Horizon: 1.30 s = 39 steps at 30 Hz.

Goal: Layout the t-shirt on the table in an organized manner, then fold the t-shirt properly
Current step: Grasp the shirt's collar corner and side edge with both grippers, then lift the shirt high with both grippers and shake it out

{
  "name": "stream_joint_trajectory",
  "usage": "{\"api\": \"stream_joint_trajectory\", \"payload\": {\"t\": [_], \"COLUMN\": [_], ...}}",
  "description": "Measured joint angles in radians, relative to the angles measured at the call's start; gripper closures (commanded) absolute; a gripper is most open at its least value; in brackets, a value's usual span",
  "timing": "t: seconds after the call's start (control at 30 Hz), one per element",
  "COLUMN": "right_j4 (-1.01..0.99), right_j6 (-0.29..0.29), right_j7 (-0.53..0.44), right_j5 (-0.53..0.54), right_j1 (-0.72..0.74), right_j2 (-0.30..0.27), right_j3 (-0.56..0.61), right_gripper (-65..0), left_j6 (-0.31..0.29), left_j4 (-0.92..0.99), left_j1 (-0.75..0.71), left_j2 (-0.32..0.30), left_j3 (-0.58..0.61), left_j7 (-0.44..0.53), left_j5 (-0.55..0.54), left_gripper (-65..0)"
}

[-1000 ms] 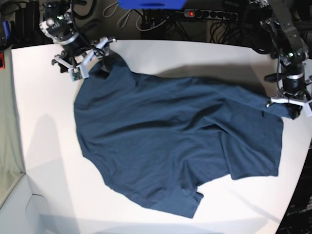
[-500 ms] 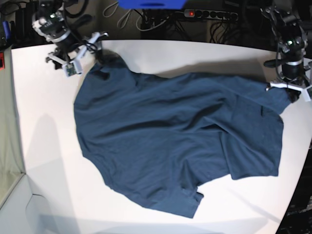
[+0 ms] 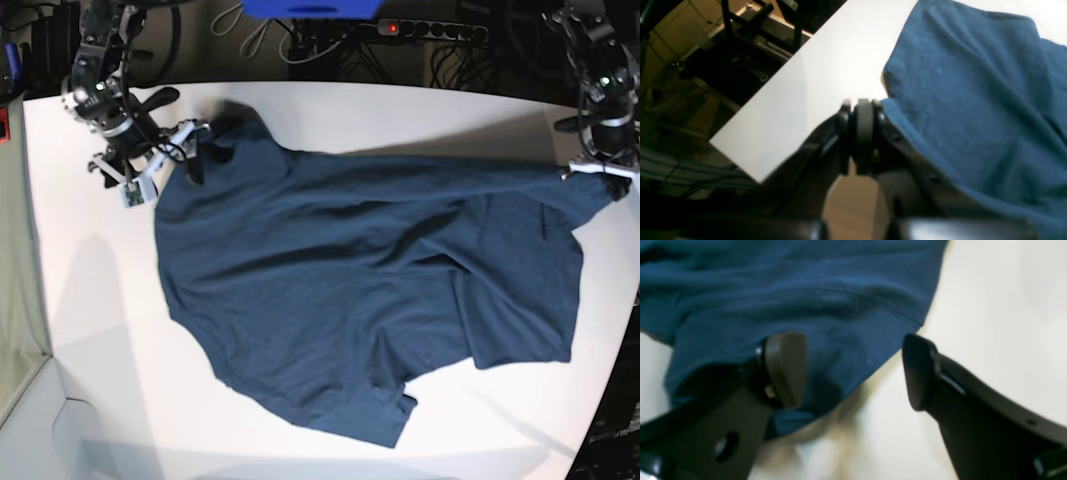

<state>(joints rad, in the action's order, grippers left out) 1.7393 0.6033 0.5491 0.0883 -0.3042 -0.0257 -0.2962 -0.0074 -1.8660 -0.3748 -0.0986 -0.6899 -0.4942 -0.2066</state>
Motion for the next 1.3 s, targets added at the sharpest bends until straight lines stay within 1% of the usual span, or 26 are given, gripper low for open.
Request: {"api": "stream_joint_trajectory", "payload": {"t": [0.07, 0.13, 0.23, 0.3, 0.33, 0.37, 0.43, 0.53, 0.57, 0.67, 0.77, 1.03, 1.1, 1.2, 1.3], "right_j4": [-0.055, -0.084, -0.103, -0.103, -0.103, -0.103, -0.103, -0.103, -0.102, -0.08, -0.008, 0.182, 0.198, 0.2, 0.199], "right_j6": [0.002, 0.0, -0.001, -0.001, -0.001, 0.0, 0.0, 0.002, 0.002, 0.002, 0.002, 0.002, 0.002, 0.002, 0.003], "right_j7": [0.016, -0.012, -0.022, -0.026, -0.028, -0.03, -0.024, -0.018, -0.018, 0.008, 0.016, 0.013, 0.013, 0.016, 0.017], "right_j5": [-0.005, 0.003, 0.003, 0.006, 0.006, 0.006, 0.006, 0.006, 0.006, 0.002, -0.003, 0.0, -0.002, -0.002, -0.001], "right_j1": [0.004, 0.003, 0.01, 0.007, 0.004, 0.004, 0.005, 0.004, 0.004, 0.003, -0.006, 0.041, 0.063, 0.103, 0.145], "right_j2": [-0.001, 0.001, 0.001, 0.001, 0.001, 0.001, 0.001, 0.001, 0.001, 0.003, 0.003, -0.005, -0.008, -0.034, -0.035], "right_j3": [0.0, 0.0, 0.0, 0.0, 0.0, 0.0, 0.0, 0.0, 0.0, 0.0, 0.0, -0.003, -0.004, -0.002, -0.006], "right_gripper": [-45.5, -45.5, -45.2, -43.1, -40.4, -35.8, -23.9, -2.3, 0.0, -0.3, 0.0, 0.0, 0.0, 0.0, 0.0], "left_j6": [0.0, 0.0, 0.0, 0.0, 0.0, 0.0, 0.0, 0.0, 0.0, 0.0, 0.0, 0.001, 0.001, 0.003, 0.003], "left_j4": [0.0, 0.0, 0.0, 0.0, 0.0, 0.0, 0.0, 0.0, 0.0, -0.001, -0.003, -0.008, -0.008, 0.0, 0.036], "left_j1": [-0.008, -0.004, -0.003, -0.002, -0.002, -0.002, -0.001, 0.005, 0.008, 0.038, 0.098, 0.241, 0.269, 0.322, 0.391], "left_j2": [0.006, 0.02, 0.024, 0.025, 0.026, 0.027, 0.027, 0.027, 0.027, 0.026, 0.021, 0.019, 0.019, 0.018, 0.019], "left_j3": [-0.001, -0.002, 0.0, 0.0, 0.0, 0.0, 0.0, 0.0, 0.0, -0.002, -0.001, 0.002, 0.004, 0.004, 0.005], "left_j7": [-0.003, -0.003, 0.0, 0.0, 0.0, 0.0, 0.0, 0.0, 0.0, -0.004, -0.003, -0.01, -0.011, -0.011, -0.011], "left_j5": [0.0, -0.001, 0.0, -0.001, -0.001, 0.0, -0.001, -0.001, -0.001, 0.002, -0.002, 0.01, 0.01, 0.011, 0.011], "left_gripper": [0.0, 0.0, 0.0, 0.0, 0.0, 0.0, 0.0, 0.0, 0.0, 0.0, 0.0, 0.0, 0.0, 0.0, 0.0]}}
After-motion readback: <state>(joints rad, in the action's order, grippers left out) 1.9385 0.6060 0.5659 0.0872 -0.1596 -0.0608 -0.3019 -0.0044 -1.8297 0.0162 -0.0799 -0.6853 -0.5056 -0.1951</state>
